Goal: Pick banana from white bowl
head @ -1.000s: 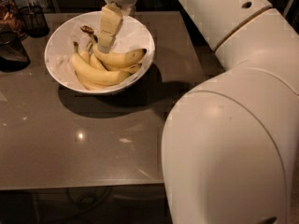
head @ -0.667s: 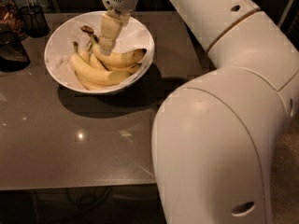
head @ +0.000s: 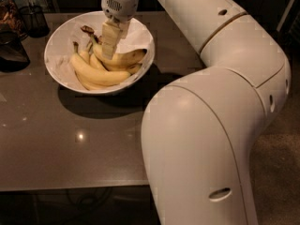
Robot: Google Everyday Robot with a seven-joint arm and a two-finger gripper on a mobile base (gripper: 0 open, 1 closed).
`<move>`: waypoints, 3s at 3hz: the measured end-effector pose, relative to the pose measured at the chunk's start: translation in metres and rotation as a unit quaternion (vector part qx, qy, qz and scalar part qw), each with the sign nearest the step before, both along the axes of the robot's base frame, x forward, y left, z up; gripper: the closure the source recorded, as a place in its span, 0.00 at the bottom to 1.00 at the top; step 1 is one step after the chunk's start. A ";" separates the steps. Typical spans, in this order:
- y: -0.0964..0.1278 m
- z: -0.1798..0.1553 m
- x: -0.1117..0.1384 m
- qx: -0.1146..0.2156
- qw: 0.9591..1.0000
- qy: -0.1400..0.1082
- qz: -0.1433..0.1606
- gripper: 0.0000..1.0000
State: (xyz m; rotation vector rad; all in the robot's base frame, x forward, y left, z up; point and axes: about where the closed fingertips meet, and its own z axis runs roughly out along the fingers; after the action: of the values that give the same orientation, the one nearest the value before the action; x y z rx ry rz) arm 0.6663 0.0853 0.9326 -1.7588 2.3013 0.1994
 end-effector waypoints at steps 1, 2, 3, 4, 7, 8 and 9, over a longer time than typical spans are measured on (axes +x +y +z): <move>0.000 -0.012 0.002 -0.007 1.000 0.012 -0.006 0.36; 0.000 -0.023 0.003 -0.014 1.000 0.023 -0.010 0.39; -0.002 -0.035 0.004 -0.019 0.999 0.034 -0.015 0.41; -0.004 -0.042 0.005 -0.021 0.999 0.042 -0.019 0.39; -0.010 -0.046 0.003 -0.029 0.999 0.041 -0.019 1.00; -0.009 -0.028 -0.007 -0.008 1.000 0.010 -0.009 1.00; -0.015 0.006 -0.046 0.023 0.999 -0.033 0.025 1.00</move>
Offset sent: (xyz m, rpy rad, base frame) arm -0.0249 -0.0266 -0.0335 -0.1335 0.1791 -0.0165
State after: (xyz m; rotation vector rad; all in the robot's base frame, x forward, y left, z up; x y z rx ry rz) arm 0.6208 0.0699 0.9383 -1.7740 2.1914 0.1990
